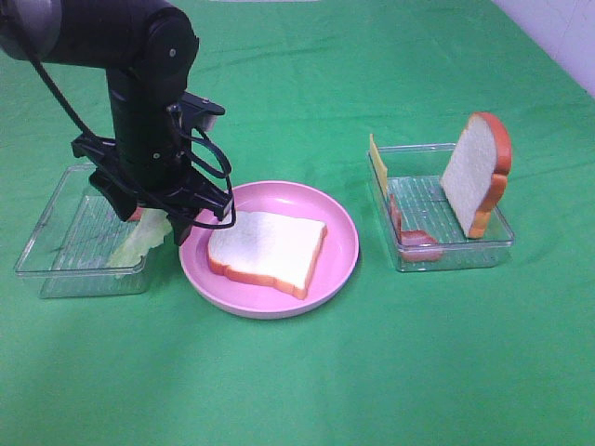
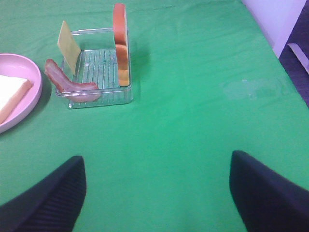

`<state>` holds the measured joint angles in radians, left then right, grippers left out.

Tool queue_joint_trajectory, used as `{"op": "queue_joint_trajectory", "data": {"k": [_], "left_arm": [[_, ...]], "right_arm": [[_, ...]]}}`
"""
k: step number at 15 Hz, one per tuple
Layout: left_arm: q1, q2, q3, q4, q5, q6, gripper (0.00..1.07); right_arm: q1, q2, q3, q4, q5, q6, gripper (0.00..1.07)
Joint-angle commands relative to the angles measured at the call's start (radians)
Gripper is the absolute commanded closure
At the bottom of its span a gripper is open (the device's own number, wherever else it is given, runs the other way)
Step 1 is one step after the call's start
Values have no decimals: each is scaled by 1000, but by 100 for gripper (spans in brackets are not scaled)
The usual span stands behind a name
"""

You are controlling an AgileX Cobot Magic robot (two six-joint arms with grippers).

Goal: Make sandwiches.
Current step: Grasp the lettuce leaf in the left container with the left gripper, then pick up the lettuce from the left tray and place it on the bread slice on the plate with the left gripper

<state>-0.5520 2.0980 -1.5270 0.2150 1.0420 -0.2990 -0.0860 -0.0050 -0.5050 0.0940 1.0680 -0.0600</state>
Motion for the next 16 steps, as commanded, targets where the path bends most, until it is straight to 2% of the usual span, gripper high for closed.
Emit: {"op": "queue_joint_trajectory", "data": {"k": [1, 2, 3, 4, 6, 8, 12, 16], "left_arm": [[-4, 6, -3, 12, 6, -10, 45], [-4, 5, -3, 18, 6, -10, 47], [-4, 5, -3, 28, 6, -10, 54], [-4, 5, -3, 34, 6, -10, 70], [-4, 5, -3, 34, 6, -10, 79], [-4, 5, -3, 34, 6, -10, 83], [-4, 2, -7, 34, 15, -10, 107], [-4, -14, -23, 26, 55, -10, 107]], "right_arm": [[-6, -13, 1, -3, -8, -12, 30], [-6, -13, 1, -3, -8, -12, 30], [-6, -13, 1, -3, -8, -12, 30], [-6, -13, 1, -3, -8, -12, 30], [-6, -13, 1, -3, -8, -12, 30], [-6, -13, 1, -3, -8, -12, 30], [-6, -13, 1, -3, -8, -12, 30], [-6, -13, 1, -3, -8, -12, 30]]}}
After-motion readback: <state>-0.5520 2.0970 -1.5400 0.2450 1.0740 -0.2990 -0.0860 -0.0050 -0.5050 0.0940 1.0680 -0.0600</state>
